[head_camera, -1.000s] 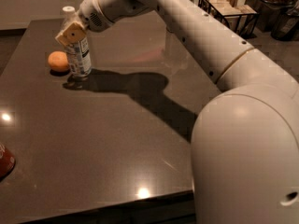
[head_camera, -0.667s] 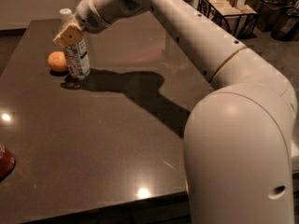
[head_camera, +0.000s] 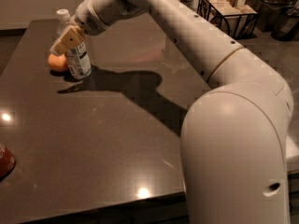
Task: Move blue plastic bottle near orange
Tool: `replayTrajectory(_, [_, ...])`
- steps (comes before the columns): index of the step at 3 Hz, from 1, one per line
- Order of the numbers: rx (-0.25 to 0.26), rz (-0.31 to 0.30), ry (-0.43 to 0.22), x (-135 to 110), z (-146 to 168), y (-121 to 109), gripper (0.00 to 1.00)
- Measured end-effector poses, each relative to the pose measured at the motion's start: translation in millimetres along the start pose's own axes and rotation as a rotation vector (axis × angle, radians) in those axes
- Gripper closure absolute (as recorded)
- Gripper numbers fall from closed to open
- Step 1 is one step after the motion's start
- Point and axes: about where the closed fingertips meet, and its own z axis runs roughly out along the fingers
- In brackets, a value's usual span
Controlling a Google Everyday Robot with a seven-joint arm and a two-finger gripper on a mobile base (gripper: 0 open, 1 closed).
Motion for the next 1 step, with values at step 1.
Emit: replayTrajectory(1, [0.0,0.0,0.0,0.0,0.2,0.1,0.0])
